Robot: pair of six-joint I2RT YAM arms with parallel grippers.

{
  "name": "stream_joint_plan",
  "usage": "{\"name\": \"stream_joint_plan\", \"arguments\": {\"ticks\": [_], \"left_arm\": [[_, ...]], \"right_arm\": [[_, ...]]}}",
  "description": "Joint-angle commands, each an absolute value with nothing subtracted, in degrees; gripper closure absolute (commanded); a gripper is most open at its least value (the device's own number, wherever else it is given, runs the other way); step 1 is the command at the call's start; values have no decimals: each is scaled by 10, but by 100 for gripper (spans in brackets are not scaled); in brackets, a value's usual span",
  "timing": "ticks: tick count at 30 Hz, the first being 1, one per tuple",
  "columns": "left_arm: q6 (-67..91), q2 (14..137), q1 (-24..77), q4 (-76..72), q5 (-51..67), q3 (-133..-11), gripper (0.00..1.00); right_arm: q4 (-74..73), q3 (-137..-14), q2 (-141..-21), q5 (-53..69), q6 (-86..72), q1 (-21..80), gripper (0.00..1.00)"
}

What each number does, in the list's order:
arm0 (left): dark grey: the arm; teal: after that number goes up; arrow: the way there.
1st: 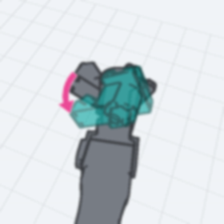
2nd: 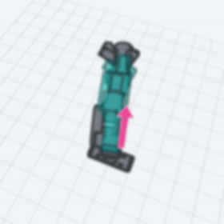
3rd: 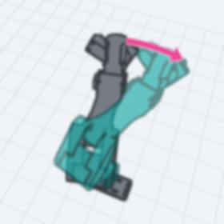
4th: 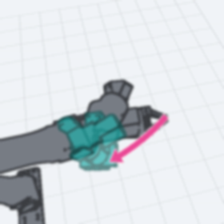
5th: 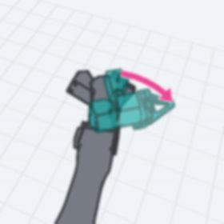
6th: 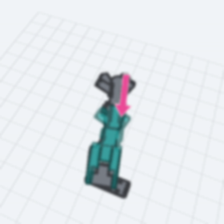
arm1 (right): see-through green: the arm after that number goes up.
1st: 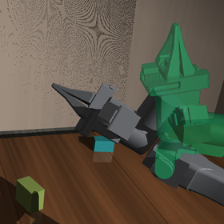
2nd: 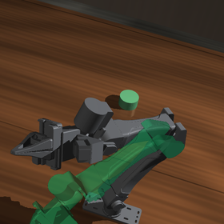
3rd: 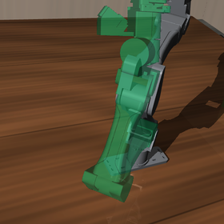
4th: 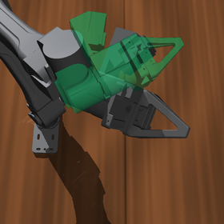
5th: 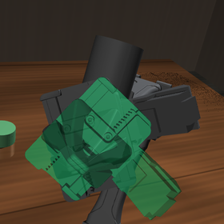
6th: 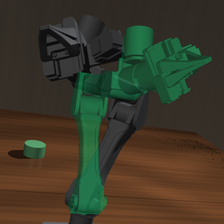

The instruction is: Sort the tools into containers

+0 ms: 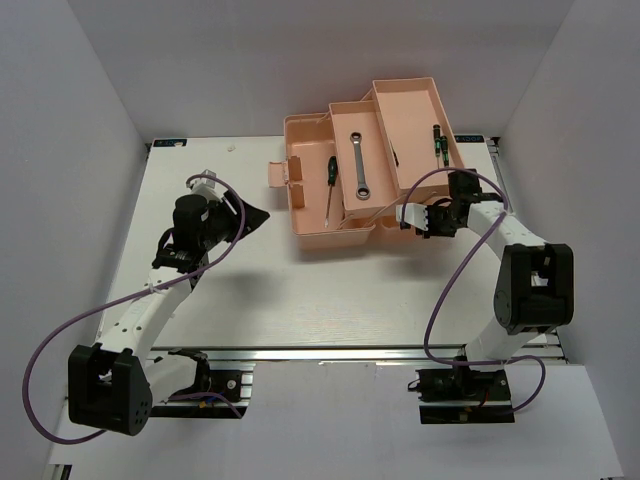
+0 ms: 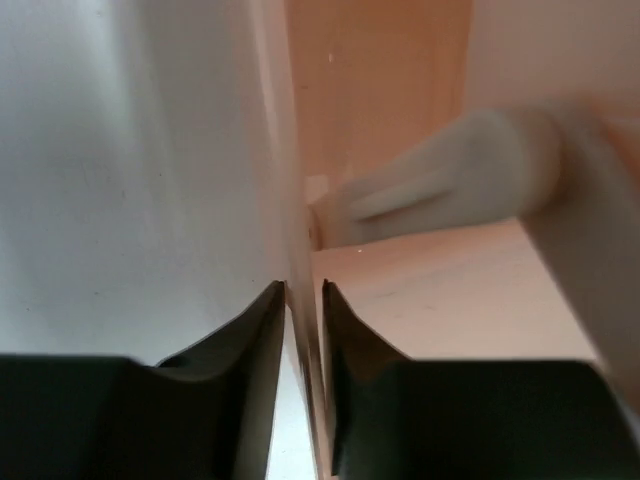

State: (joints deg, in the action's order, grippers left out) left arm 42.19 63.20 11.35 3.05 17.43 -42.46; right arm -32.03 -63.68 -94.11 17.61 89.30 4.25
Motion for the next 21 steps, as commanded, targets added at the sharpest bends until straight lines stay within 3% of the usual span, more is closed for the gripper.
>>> {"name": "stream_joint_plan", "arguments": {"ticks": [1,4,7,14,21], "left_arm": [[417,621,113,28,179,-448,39],[422,633,113,18,190,-462,39],[424,657,113,10,205,-489,39],[429,748,113,-33,257,-579,39],[434,821,119,-62,288,-664,39]], "right_arm": [[-315,-664,-910,173,910,43,76],[-321,-661,-875,192,915,43,93],[-330,-669,-840,214,918,45,100],[-332,-716,-785,216,916,87,100],[-398,-823,-828,154,914,140,100]]}}
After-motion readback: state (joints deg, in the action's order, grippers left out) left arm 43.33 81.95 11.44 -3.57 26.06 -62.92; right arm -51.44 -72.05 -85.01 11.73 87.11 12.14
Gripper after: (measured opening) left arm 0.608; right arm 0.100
